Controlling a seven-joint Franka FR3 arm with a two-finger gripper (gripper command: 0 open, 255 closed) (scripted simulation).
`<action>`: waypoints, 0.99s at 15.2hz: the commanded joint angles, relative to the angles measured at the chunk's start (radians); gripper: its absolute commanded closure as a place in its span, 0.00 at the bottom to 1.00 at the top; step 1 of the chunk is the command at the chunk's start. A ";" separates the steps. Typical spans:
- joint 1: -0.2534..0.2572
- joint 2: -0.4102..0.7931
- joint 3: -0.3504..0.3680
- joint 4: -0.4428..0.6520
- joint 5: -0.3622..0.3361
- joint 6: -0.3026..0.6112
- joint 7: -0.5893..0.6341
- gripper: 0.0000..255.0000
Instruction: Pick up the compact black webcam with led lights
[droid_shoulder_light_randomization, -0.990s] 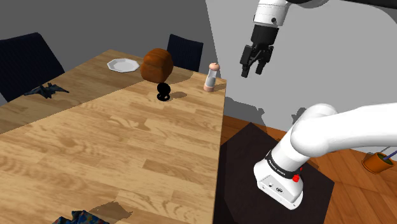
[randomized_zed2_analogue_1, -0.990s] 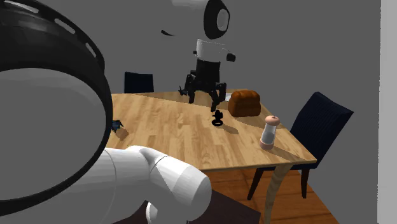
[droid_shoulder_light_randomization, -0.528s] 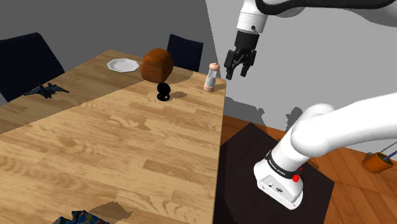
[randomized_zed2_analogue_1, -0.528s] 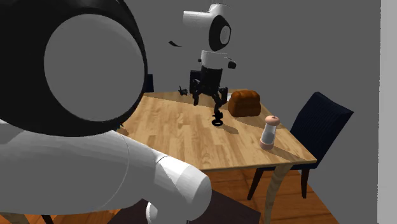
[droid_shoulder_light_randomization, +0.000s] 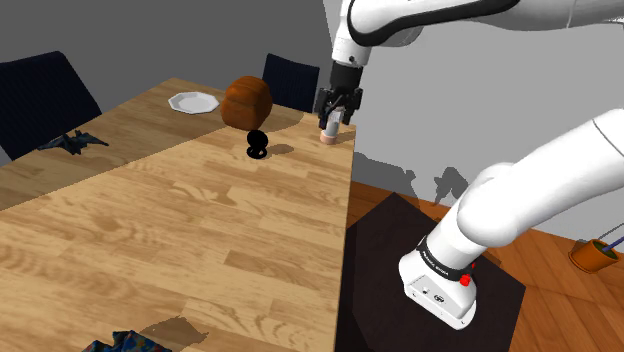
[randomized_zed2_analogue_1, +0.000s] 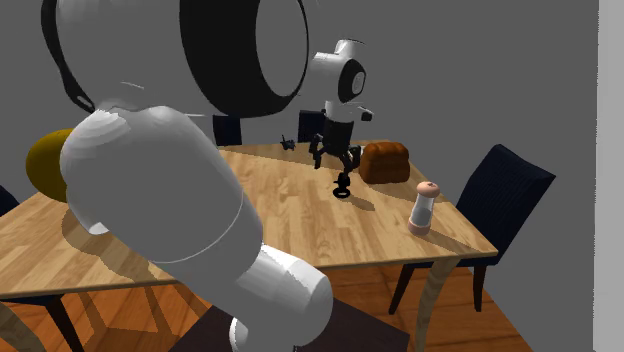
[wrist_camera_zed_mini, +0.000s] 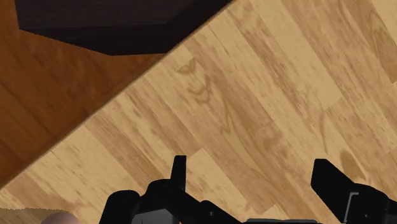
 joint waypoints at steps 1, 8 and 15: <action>0.002 0.074 0.004 0.036 0.001 0.048 -0.001 0.00; 0.010 0.336 0.018 0.196 -0.001 0.178 0.005 0.00; 0.022 0.599 0.026 0.420 -0.015 0.246 0.016 0.00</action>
